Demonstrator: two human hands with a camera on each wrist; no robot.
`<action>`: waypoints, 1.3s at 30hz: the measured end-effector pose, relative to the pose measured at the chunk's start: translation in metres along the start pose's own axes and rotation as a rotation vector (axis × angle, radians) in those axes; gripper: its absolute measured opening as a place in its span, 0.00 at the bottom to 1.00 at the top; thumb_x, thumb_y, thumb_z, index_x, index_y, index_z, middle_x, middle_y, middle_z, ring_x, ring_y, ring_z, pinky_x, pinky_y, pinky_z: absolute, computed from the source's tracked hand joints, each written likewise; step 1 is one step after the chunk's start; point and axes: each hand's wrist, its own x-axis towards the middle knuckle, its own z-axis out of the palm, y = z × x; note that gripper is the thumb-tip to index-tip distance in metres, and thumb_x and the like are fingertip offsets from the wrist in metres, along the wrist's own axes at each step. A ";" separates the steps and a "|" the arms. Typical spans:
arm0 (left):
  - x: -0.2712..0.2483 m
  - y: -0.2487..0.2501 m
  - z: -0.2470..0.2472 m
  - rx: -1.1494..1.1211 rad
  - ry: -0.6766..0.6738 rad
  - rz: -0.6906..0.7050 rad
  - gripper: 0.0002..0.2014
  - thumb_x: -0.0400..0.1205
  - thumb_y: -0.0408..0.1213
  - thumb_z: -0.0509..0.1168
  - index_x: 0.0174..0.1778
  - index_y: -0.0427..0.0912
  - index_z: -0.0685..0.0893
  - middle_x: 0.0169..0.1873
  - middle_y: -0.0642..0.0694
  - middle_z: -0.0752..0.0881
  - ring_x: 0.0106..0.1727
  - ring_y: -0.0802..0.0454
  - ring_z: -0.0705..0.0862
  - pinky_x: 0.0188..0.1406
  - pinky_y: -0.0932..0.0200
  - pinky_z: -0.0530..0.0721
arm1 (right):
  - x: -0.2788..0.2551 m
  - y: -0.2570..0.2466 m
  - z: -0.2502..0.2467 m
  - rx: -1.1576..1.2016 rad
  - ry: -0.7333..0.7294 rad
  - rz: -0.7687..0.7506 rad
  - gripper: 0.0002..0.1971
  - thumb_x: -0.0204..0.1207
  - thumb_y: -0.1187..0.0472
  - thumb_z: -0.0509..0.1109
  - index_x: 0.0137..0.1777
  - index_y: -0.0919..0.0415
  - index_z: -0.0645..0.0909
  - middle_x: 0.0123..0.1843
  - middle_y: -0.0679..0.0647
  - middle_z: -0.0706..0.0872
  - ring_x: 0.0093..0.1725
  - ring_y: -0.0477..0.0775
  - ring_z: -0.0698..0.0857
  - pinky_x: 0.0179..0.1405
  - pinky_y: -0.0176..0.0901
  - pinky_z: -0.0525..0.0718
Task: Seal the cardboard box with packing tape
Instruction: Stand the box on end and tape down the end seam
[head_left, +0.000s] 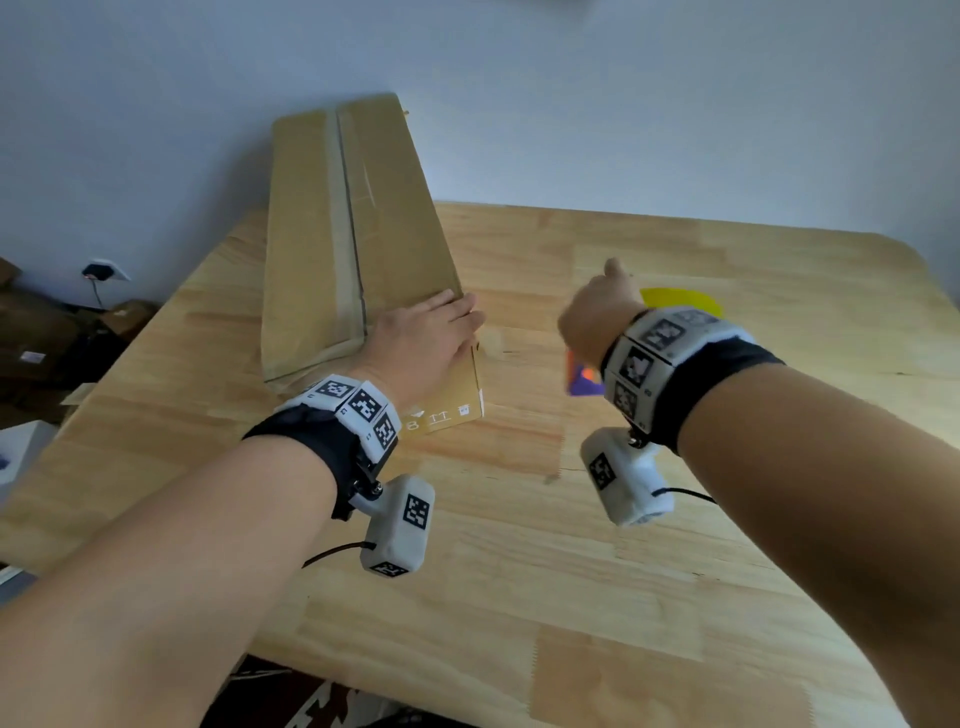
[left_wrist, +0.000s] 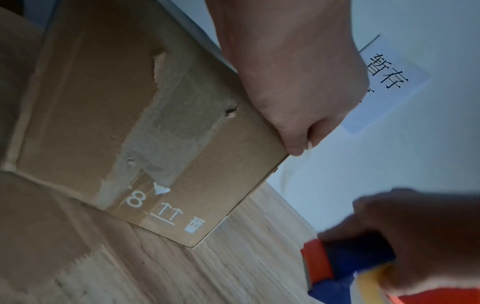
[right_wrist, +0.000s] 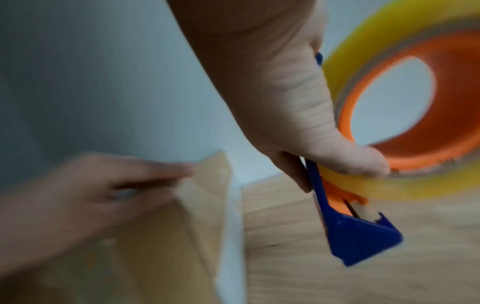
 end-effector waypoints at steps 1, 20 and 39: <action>-0.001 -0.002 0.002 -0.005 -0.001 0.014 0.17 0.87 0.40 0.55 0.73 0.48 0.75 0.76 0.50 0.70 0.77 0.47 0.69 0.56 0.44 0.83 | 0.000 0.007 0.017 0.044 0.016 0.024 0.11 0.80 0.52 0.63 0.60 0.45 0.80 0.58 0.50 0.85 0.62 0.57 0.80 0.66 0.53 0.66; 0.007 0.009 -0.001 0.110 0.209 0.234 0.07 0.68 0.32 0.77 0.37 0.40 0.86 0.40 0.45 0.87 0.46 0.43 0.85 0.44 0.52 0.81 | 0.038 -0.015 0.127 1.614 -0.115 0.364 0.31 0.72 0.49 0.77 0.68 0.63 0.70 0.39 0.58 0.78 0.28 0.52 0.73 0.23 0.40 0.69; 0.012 0.024 -0.015 -0.177 0.308 0.124 0.04 0.74 0.34 0.66 0.40 0.38 0.83 0.43 0.39 0.81 0.41 0.41 0.81 0.30 0.49 0.83 | 0.014 -0.042 0.037 1.083 0.792 -0.144 0.41 0.64 0.53 0.77 0.78 0.62 0.67 0.68 0.60 0.77 0.67 0.63 0.77 0.65 0.57 0.73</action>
